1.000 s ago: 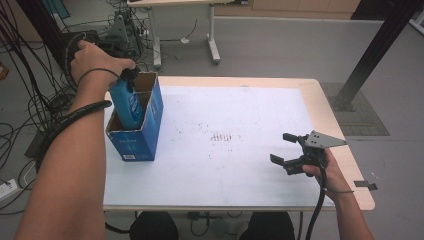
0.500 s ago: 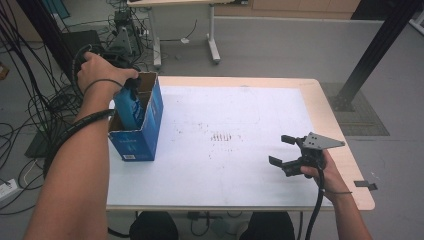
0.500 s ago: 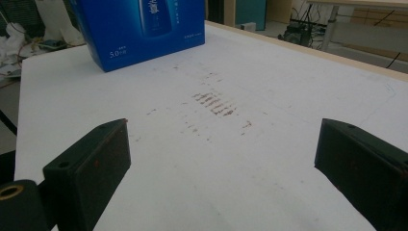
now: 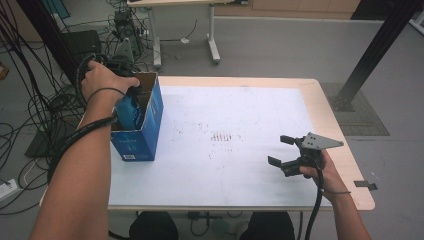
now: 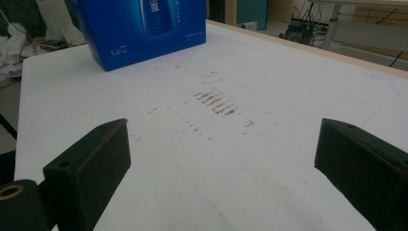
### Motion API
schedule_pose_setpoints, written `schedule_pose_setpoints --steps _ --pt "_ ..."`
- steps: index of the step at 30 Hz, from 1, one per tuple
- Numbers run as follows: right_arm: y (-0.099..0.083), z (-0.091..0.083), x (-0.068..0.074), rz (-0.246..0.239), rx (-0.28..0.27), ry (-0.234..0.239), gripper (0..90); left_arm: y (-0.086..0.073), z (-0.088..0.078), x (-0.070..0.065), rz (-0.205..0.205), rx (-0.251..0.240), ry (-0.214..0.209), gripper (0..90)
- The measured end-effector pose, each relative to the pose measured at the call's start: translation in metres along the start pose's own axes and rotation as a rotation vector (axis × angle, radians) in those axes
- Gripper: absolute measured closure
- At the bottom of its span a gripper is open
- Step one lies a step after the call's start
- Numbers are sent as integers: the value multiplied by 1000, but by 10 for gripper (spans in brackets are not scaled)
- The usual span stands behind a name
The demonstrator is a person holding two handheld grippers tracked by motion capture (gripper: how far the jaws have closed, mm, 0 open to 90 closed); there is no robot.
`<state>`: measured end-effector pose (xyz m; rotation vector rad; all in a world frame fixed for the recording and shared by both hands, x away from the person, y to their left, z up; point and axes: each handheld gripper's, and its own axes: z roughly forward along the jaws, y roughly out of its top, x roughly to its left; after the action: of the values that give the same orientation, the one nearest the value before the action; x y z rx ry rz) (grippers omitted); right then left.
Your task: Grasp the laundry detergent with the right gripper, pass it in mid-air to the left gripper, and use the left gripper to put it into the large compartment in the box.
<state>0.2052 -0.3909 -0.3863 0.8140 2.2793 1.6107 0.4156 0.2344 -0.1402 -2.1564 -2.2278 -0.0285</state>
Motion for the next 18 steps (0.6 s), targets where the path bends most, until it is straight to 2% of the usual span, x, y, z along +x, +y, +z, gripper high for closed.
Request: schedule_pose_setpoints --steps 18 --pt "-3 0 -1 6 6 0 48 -2 26 -3 0 22 9 378"
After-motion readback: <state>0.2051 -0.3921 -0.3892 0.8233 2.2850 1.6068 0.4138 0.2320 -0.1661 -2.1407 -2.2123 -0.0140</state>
